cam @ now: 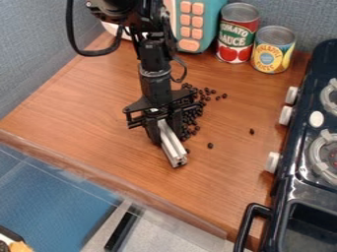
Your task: Sweep into pile
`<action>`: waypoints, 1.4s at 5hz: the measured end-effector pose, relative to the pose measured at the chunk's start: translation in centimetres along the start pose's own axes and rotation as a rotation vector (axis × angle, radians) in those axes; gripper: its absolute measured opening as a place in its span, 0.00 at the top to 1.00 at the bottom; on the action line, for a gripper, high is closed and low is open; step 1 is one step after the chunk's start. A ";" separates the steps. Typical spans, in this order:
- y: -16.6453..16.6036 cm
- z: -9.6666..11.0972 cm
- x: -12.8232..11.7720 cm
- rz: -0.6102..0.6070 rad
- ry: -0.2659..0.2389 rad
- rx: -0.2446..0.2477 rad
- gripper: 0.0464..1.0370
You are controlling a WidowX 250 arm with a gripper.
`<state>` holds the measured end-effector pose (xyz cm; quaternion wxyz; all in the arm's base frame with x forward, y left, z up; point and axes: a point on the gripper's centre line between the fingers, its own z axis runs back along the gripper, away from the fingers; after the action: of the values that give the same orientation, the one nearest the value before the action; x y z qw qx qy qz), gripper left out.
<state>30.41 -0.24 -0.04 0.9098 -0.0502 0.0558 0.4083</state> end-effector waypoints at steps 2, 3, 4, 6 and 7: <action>2.4 1.3 0.5 -0.016 -0.002 0.007 0.66; 4.4 4.2 2.2 -0.019 -0.073 0.011 0.66; 6.1 6.3 4.2 -0.016 -0.166 0.030 0.66; 9.4 5.1 11.4 -0.074 -0.295 0.236 0.66; 10.3 4.5 13.2 -0.128 -0.268 0.365 0.66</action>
<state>31.69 16.87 2.09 0.9271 0.1667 0.0039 0.3358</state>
